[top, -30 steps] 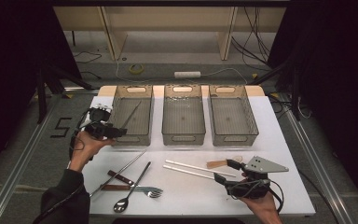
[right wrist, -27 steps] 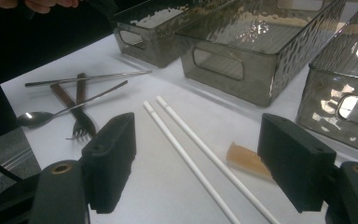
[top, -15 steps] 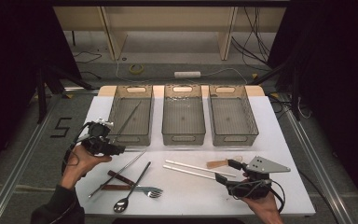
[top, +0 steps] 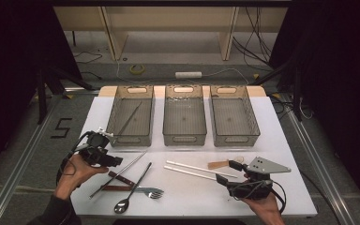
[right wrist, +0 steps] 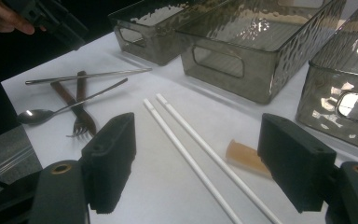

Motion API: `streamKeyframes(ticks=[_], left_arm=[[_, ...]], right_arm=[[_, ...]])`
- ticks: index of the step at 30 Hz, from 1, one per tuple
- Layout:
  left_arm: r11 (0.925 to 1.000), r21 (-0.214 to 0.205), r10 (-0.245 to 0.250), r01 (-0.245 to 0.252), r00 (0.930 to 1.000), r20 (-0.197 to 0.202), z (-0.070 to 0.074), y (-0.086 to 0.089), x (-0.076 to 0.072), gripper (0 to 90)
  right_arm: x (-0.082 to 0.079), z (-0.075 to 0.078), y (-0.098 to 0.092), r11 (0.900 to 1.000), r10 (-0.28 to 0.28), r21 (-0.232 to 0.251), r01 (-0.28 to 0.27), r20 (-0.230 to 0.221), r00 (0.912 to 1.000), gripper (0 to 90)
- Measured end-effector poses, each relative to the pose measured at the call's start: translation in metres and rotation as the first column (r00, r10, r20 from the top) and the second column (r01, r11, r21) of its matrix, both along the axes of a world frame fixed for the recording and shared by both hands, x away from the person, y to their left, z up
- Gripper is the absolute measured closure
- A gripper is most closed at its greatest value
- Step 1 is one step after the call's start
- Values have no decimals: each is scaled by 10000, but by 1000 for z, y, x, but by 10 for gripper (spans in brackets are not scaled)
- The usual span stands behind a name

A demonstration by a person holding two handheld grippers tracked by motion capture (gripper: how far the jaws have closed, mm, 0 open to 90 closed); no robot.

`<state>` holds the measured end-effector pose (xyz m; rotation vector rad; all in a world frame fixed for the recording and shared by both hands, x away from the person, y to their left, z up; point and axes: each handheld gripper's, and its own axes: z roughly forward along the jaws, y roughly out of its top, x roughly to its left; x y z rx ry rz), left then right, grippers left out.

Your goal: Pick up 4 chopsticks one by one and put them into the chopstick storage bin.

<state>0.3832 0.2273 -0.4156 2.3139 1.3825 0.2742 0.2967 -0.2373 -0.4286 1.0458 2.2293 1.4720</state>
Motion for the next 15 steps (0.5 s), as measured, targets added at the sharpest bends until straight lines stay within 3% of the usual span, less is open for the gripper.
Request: streamKeyframes(ticks=[15], left_arm=[[9969,585,-461,525,9933,-1056,-20,-2,-12,469]], right_arm=[[1,-1,0,10000,6,26,-6,-66,10000,290]])
